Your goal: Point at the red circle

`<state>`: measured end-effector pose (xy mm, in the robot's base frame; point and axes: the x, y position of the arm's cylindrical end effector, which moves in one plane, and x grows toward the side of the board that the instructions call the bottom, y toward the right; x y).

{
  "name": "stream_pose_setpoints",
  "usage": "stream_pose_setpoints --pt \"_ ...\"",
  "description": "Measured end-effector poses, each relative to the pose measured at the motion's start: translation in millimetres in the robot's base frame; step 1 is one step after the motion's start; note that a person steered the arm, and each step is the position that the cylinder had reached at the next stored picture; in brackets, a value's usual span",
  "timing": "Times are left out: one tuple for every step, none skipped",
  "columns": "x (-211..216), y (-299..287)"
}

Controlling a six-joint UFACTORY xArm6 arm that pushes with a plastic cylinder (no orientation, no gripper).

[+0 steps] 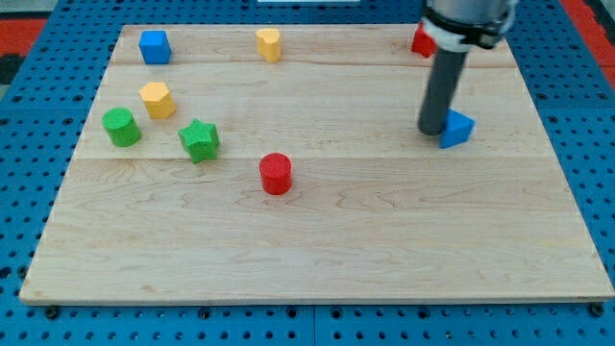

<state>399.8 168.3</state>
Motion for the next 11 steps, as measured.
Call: stream_pose_setpoints --pt "7 21" --pt "13 -28" --pt "13 -48" --pt "13 -48" --pt "11 -48" --pt "9 -48" --pt "9 -108" --pt "9 -147" --pt "9 -148" --pt "9 -148" --pt "34 -157"
